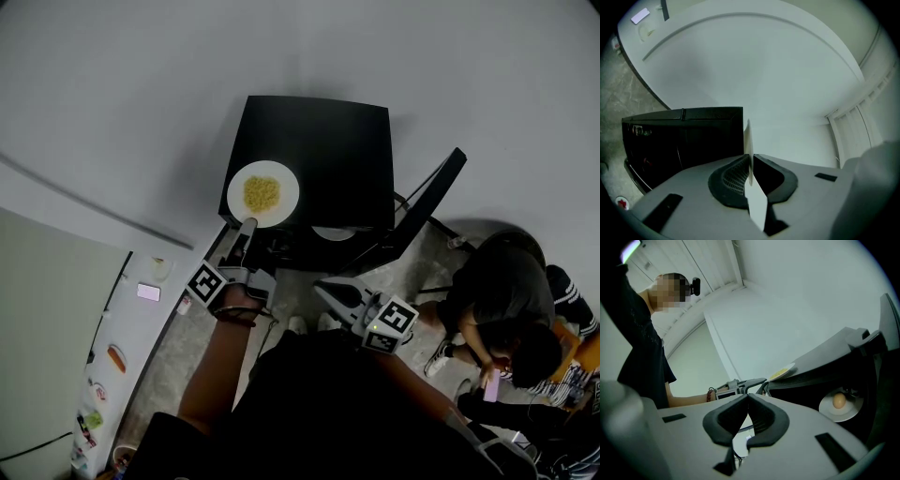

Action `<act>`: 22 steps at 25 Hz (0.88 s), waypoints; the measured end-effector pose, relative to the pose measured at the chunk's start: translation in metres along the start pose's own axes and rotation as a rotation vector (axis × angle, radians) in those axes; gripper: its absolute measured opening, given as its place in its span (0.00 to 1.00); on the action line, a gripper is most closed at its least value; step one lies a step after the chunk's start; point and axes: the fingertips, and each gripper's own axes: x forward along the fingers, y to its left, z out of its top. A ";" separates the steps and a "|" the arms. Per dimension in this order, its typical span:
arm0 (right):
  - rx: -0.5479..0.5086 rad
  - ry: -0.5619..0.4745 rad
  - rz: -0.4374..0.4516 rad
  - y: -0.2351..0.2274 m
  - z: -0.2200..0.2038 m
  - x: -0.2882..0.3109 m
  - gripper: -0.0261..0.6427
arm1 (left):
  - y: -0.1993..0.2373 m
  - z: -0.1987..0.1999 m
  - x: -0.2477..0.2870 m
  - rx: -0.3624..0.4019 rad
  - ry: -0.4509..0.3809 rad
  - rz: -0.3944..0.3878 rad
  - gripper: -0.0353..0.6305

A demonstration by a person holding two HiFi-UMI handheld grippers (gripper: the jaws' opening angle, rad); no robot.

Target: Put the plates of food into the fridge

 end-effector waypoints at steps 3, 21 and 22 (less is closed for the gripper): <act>-0.001 0.001 -0.004 0.002 -0.002 0.000 0.08 | -0.001 0.001 -0.005 -0.016 -0.006 -0.009 0.12; 0.053 0.011 0.008 0.004 -0.011 -0.005 0.08 | -0.008 -0.013 -0.062 0.005 -0.007 -0.055 0.11; 0.056 0.012 0.009 0.004 -0.012 -0.006 0.08 | -0.008 -0.014 -0.069 0.013 -0.008 -0.055 0.11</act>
